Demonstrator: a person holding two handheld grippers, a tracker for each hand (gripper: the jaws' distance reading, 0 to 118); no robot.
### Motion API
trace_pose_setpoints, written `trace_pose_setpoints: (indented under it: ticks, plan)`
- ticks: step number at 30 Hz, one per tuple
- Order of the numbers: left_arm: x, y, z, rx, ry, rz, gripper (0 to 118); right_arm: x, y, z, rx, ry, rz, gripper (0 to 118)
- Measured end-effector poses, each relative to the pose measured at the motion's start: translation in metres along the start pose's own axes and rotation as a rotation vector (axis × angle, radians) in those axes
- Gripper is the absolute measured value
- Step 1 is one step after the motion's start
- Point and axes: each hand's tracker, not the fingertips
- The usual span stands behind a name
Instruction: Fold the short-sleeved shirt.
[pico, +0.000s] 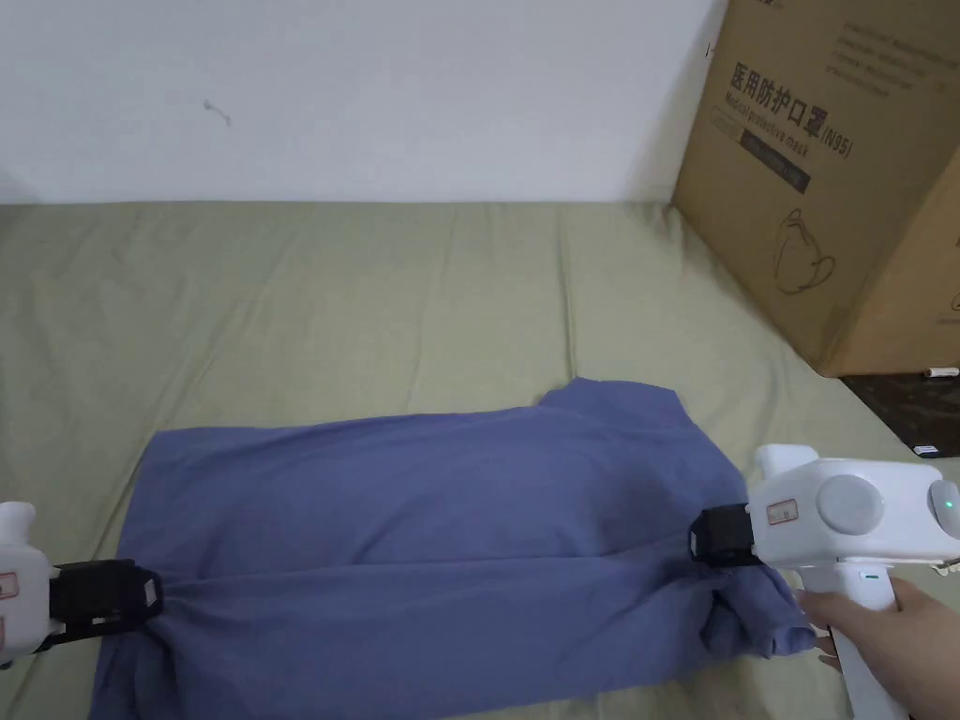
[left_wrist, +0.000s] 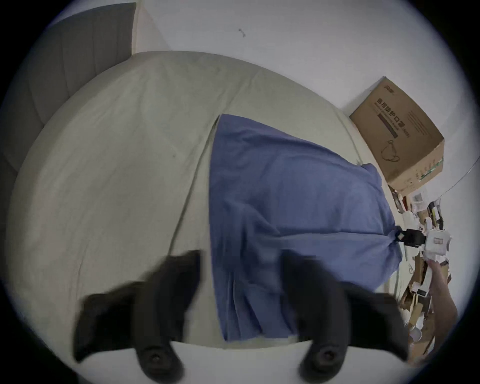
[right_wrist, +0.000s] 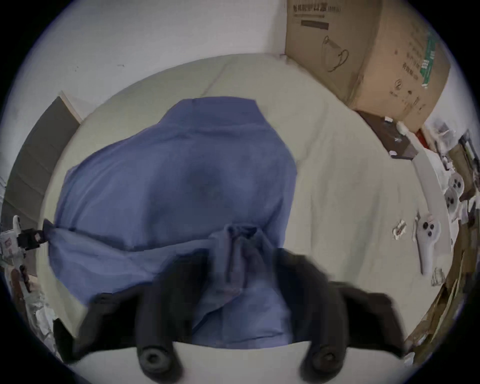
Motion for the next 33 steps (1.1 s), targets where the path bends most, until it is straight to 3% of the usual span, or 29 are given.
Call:
trace_pose_setpoints:
  ticks: [1, 2, 3, 6, 9, 10, 11, 12, 13, 14, 16, 23, 24, 25, 27, 28, 33]
  plan:
    - [-0.004, -0.004, 0.003, 0.014, -0.01, 0.014, 103, 0.002, -0.005, 0.005, 0.029, 0.016, -0.024, 95]
    - [-0.005, -0.009, 0.011, 0.047, -0.03, 0.029, 109, 0.003, -0.013, 0.019, 0.056, 0.026, -0.052, 110]
    - [-0.005, -0.014, 0.019, 0.065, -0.04, 0.035, 109, 0.005, -0.02, 0.029, 0.084, 0.049, -0.072, 116]
    - [0.011, -0.04, 0.051, 0.093, -0.049, 0.023, 109, 0.009, -0.043, 0.062, 0.129, 0.097, -0.133, 116]
    - [0.016, -0.066, 0.072, 0.106, -0.039, -0.021, 108, 0.005, -0.073, 0.095, 0.156, 0.142, -0.133, 115]
    - [0.018, -0.077, 0.082, 0.1, -0.055, -0.043, 98, 0.005, -0.081, 0.106, 0.17, 0.147, -0.118, 108]
    - [0.02, -0.087, 0.092, 0.115, -0.058, -0.057, 78, 0.002, -0.091, 0.117, 0.198, 0.162, -0.106, 95]
    - [0.022, -0.096, 0.101, 0.146, -0.042, -0.07, 43, 0.0, -0.099, 0.127, 0.223, 0.188, -0.103, 68]
    - [0.023, -0.1, 0.106, 0.177, -0.021, -0.082, 0, -0.001, -0.107, 0.135, 0.247, 0.208, -0.122, 13]
    - [0.024, -0.107, 0.112, 0.217, 0.012, -0.101, 0, -0.004, -0.11, 0.137, 0.24, 0.223, -0.126, 0]
    - [0.023, -0.112, 0.12, 0.2, -0.049, -0.064, 0, -0.004, -0.119, 0.149, 0.246, 0.252, -0.169, 0]
    - [0.005, -0.086, 0.057, 0.064, -0.003, 0.055, 0, -0.01, -0.126, 0.154, 0.197, 0.252, -0.209, 0]
    - [0.003, -0.082, 0.045, 0.05, 0.015, 0.074, 7, -0.01, -0.127, 0.153, 0.187, 0.261, -0.22, 0]
    - [0.005, -0.079, 0.036, 0.036, 0.012, 0.076, 33, -0.01, -0.128, 0.154, 0.181, 0.269, -0.225, 0]
    - [0.006, -0.075, 0.012, -0.007, 0.045, 0.076, 100, -0.012, -0.129, 0.155, 0.172, 0.269, -0.222, 0]
    - [0.006, -0.075, 0.008, 0.016, 0.048, 0.073, 118, -0.012, -0.129, 0.156, 0.168, 0.266, -0.217, 0]
    - [0.001, -0.064, -0.032, -0.079, 0.161, -0.043, 113, -0.006, -0.128, 0.148, 0.146, 0.237, -0.192, 0]
